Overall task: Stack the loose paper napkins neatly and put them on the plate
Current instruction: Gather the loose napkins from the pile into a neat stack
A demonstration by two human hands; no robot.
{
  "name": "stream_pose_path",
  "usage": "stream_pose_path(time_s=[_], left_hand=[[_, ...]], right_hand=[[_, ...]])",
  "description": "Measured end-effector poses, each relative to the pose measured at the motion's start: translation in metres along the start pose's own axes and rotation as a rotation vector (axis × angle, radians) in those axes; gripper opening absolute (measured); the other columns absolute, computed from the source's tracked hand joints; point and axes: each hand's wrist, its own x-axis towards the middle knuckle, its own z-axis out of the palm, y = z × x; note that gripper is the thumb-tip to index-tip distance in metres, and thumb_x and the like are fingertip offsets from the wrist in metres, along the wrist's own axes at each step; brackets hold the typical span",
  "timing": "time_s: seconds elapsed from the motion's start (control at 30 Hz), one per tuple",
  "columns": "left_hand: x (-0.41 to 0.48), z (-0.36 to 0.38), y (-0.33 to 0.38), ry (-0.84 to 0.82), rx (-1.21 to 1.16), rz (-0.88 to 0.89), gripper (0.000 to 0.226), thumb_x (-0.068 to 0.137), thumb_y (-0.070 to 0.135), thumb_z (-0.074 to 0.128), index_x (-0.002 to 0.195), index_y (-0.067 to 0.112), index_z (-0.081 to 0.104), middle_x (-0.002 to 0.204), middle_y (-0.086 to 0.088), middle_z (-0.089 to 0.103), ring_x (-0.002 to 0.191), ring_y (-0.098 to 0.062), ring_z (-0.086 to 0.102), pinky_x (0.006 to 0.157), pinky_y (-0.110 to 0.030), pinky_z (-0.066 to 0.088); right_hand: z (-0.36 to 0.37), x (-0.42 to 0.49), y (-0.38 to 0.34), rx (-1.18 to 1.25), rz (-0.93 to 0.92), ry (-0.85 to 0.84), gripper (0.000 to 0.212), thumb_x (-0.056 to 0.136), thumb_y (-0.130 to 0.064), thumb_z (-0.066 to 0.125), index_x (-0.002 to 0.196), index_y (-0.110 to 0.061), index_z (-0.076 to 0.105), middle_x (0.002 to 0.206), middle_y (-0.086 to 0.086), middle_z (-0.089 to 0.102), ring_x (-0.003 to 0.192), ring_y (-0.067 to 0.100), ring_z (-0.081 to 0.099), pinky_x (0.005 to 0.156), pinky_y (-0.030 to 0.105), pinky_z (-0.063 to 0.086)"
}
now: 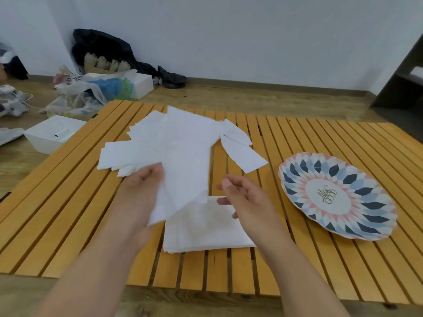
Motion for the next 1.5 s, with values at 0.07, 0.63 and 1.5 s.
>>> stream_pose_path(time_s=[0.07, 0.63, 1.5], left_hand=[[-0.01, 0.004, -0.012, -0.058, 0.025, -0.065, 0.017, 0.097, 0.026, 0.053, 0.101, 0.026, 0.069, 0.094, 0.006, 0.076, 0.092, -0.016, 0.07, 0.074, -0.034, 0.052], [-0.016, -0.008, -0.014, -0.317, 0.566, 0.013, 0.026, 0.085, 0.015, 0.069, 0.105, 0.031, 0.065, 0.082, 0.007, 0.076, 0.076, -0.01, 0.072, 0.073, -0.033, 0.057], [-0.014, -0.033, 0.013, -0.513, 0.588, 0.271, 0.025, 0.091, 0.012, 0.049, 0.079, 0.012, 0.071, 0.086, -0.009, 0.068, 0.082, -0.023, 0.063, 0.073, -0.028, 0.043]], right_hand=[[0.001, -0.001, -0.003, 0.155, 0.074, -0.044, 0.024, 0.095, -0.04, 0.049, 0.113, -0.031, 0.061, 0.103, -0.012, 0.07, 0.085, 0.004, 0.068, 0.073, 0.025, 0.05], [-0.006, 0.004, 0.001, 0.477, 0.158, 0.092, 0.024, 0.098, -0.027, 0.048, 0.102, -0.015, 0.068, 0.094, 0.008, 0.075, 0.084, 0.02, 0.071, 0.069, 0.031, 0.055], [-0.015, 0.0, 0.008, 0.299, 0.268, -0.054, 0.04, 0.084, -0.043, 0.061, 0.119, -0.024, 0.062, 0.111, -0.004, 0.071, 0.103, 0.013, 0.067, 0.089, 0.035, 0.052]])
